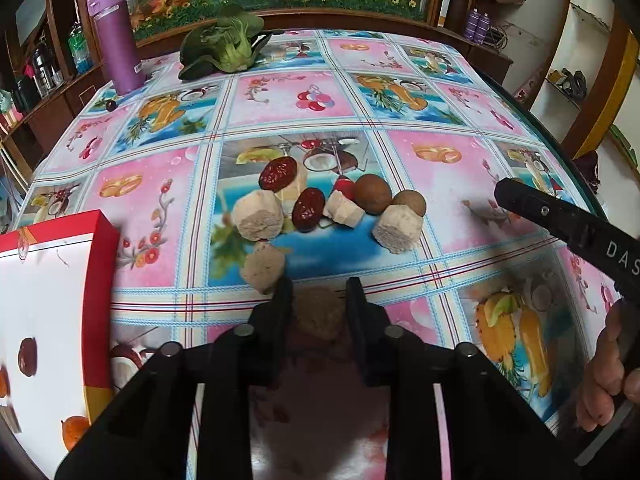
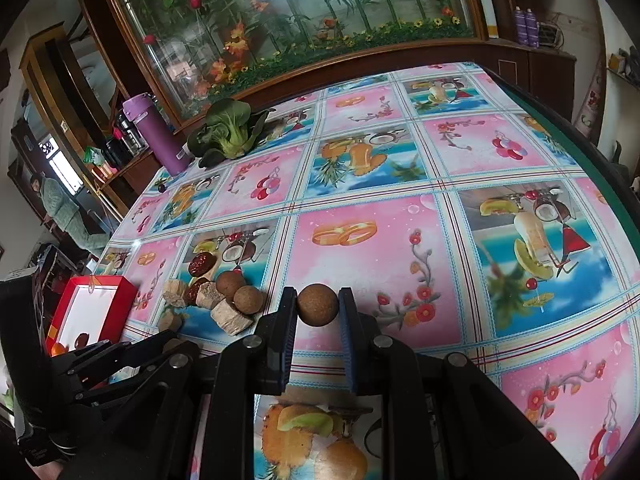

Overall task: Organize fruits
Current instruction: 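Grasp a tan cake cube with the left gripper while the right gripper holds the longan, then carry the cube and the longan over the tray with both grippers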

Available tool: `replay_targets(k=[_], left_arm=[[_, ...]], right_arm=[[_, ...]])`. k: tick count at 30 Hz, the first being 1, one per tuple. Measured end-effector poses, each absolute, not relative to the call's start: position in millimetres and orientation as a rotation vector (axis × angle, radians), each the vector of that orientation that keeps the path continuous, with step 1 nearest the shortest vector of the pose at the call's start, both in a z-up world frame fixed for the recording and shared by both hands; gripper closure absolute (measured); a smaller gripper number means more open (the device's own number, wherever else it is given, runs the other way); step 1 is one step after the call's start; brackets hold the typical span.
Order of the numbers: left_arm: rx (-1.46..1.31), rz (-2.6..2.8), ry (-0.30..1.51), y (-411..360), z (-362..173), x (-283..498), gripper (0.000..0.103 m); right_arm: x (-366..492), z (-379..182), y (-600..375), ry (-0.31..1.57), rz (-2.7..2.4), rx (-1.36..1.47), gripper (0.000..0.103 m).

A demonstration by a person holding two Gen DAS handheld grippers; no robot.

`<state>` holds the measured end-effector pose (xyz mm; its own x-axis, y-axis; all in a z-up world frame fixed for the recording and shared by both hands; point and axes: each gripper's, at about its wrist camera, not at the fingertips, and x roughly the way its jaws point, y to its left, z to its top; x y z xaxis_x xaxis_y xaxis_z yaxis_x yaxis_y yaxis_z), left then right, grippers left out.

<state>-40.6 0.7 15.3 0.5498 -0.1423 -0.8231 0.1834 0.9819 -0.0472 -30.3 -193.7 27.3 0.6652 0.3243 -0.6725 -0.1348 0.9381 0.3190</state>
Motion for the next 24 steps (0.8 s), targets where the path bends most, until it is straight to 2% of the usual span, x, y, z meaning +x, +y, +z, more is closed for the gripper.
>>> replay_targets(k=[12,18,24], left_arm=[[0.074,-0.199,0.918,0,24,-66,0.075],[0.057,-0.176,0.763,20,73,-103,0.075],[0.024,-0.072,0.626,79,120,-141,0.075]], right_arm=[[-34,31,-195,0.772,0.257,0.247,0.084],[-38,32,-187,0.733,0.263,0.214,0.084],[-52,45,-136,0.724,0.378,0.228,0.084]])
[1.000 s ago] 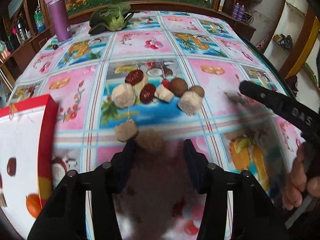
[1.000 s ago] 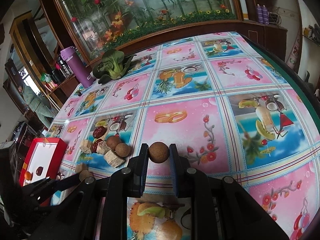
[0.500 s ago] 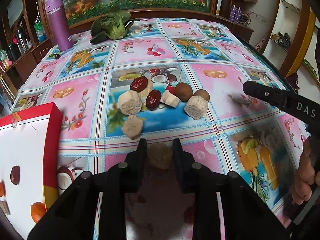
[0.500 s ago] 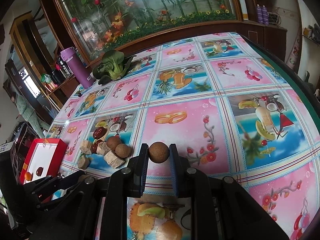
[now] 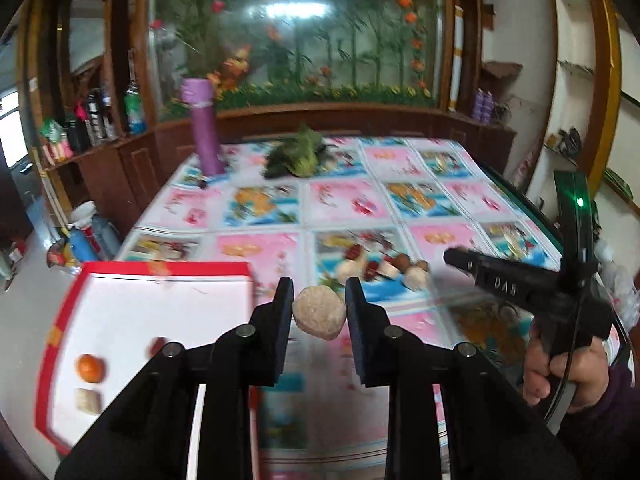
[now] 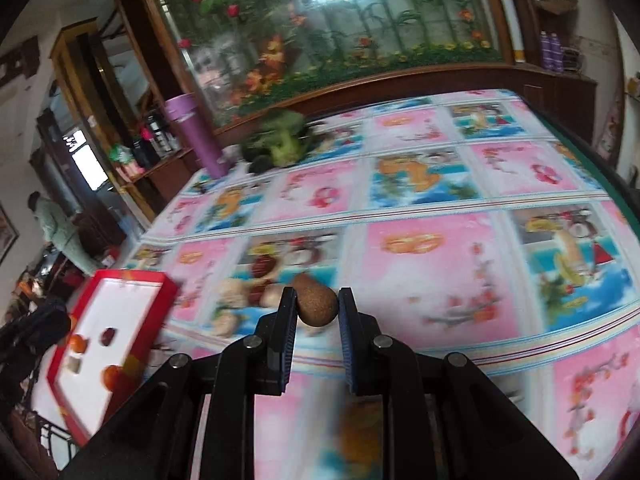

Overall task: Organize fruits
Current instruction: 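Carry the cube and the longan over the tray with both grippers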

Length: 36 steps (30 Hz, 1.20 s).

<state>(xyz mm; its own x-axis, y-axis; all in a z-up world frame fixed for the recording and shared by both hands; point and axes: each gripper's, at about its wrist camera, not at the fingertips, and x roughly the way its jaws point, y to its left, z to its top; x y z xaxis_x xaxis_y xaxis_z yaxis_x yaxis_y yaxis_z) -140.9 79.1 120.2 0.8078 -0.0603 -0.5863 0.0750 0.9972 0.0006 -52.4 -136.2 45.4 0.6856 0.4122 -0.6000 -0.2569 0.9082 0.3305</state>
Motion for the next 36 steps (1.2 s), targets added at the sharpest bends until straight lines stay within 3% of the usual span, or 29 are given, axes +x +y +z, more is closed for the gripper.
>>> replay_targets(k=[8,16,36], left_arm=[[-0.029,0.168,0.595,174,125,-155,0.075],[-0.038,0.312,0.658,225,96,-147,0.075],[-0.024,0.351,0.79,245,56,-133,0.074]], right_arm=[[-67,83,0,0.758,0.673,0.167,0.084],[-73,52,93,0.908,0.725,0.053,0.084],[-67,25,133,1.02,0.649,-0.054,0.084]])
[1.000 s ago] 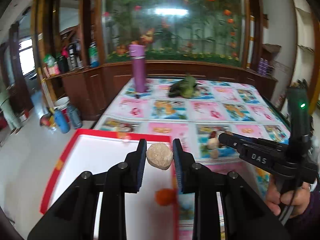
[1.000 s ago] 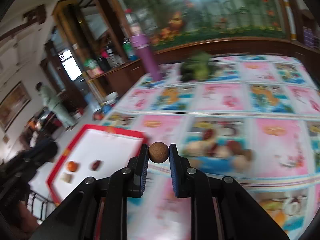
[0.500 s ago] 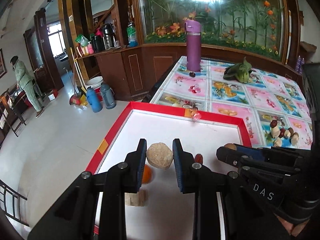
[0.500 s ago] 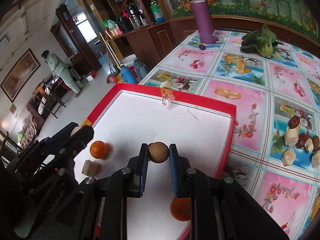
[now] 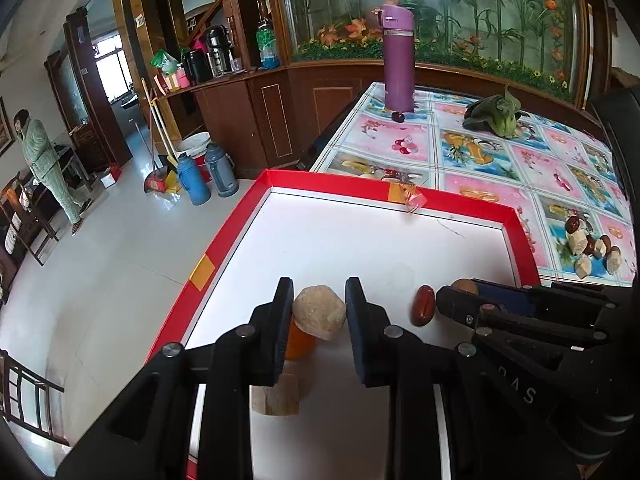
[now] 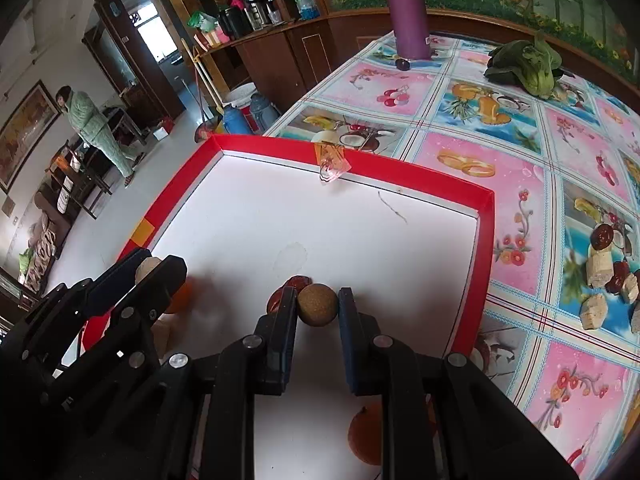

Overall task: Organize fruits
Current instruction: 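Carry the cube and the longan over the tray with both grippers, then open both grippers to drop the cube and longan into the tray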

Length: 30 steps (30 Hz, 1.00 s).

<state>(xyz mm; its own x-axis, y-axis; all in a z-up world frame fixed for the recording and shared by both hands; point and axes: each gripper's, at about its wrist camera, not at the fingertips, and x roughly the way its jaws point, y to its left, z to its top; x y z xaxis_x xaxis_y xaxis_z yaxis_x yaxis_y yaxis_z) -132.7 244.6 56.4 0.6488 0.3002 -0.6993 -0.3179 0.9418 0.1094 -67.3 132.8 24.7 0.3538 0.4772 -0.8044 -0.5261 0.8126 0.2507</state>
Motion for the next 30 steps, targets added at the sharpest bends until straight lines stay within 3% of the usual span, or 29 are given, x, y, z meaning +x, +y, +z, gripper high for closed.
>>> replay_targets(k=[16,24,30], left_arm=[[-0.032,0.384,0.835,249,47,-128,0.073],[-0.007,0.449,0.765,242,66,-143,0.031],[-0.014,0.449,0.693,236,91,-152,0.025]], right_arm=[[-61,16,134,1.074,0.623,-0.053,0.084],[-67,29,122,1.032,0.629,-0.032,0.083],[-70,57,97,0.932,0.61,0.007,0.083]])
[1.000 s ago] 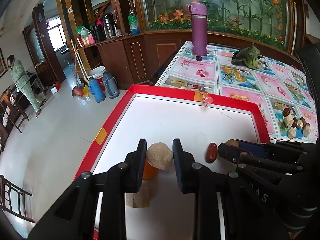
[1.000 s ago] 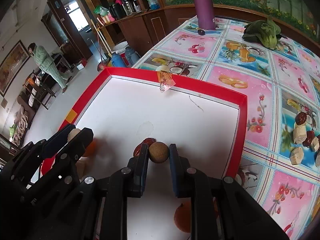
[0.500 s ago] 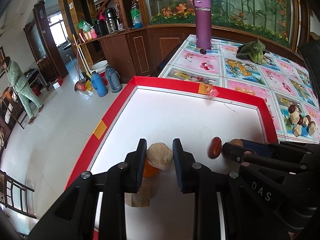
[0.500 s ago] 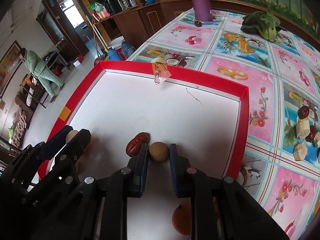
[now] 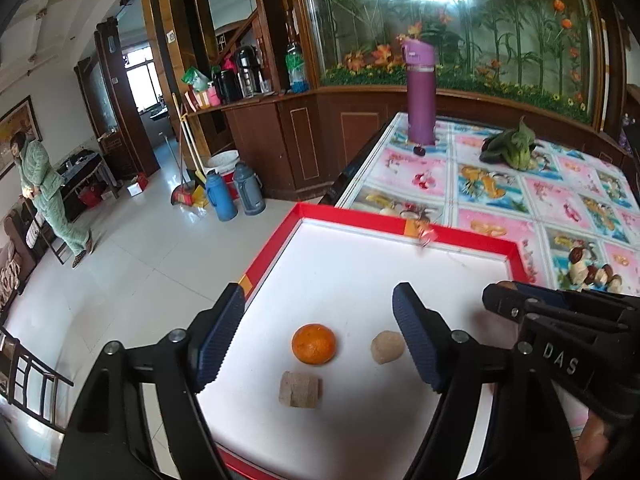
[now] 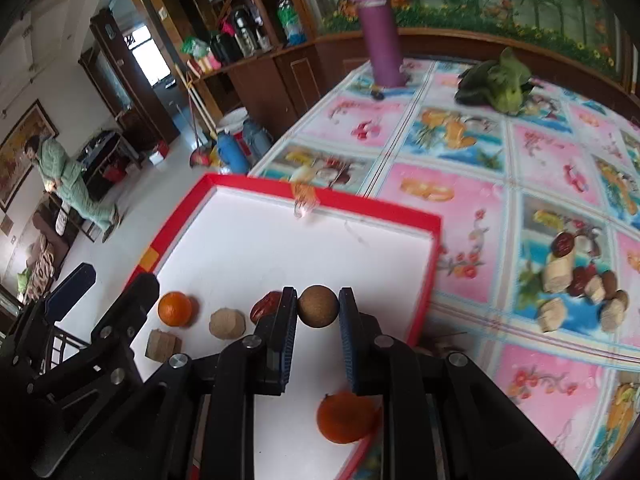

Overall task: Organize fruits
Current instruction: 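Open both grippers to drop the cube and longan into the tray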

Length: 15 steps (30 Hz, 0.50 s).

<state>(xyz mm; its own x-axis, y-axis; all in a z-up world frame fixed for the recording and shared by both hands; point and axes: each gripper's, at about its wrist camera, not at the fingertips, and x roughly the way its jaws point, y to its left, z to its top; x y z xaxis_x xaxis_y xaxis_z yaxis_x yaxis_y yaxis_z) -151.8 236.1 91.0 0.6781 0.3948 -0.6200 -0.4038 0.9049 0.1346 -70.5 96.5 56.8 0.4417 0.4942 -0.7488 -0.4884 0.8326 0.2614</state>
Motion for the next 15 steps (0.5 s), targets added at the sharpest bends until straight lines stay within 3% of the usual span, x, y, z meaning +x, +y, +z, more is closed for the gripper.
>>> replay_targets(k=[15], left_arm=[[-0.006,0.342,0.645,202,122,-156,0.017]], right_arm=[[-62,95,-26,0.748,0.482,0.066,0.083]])
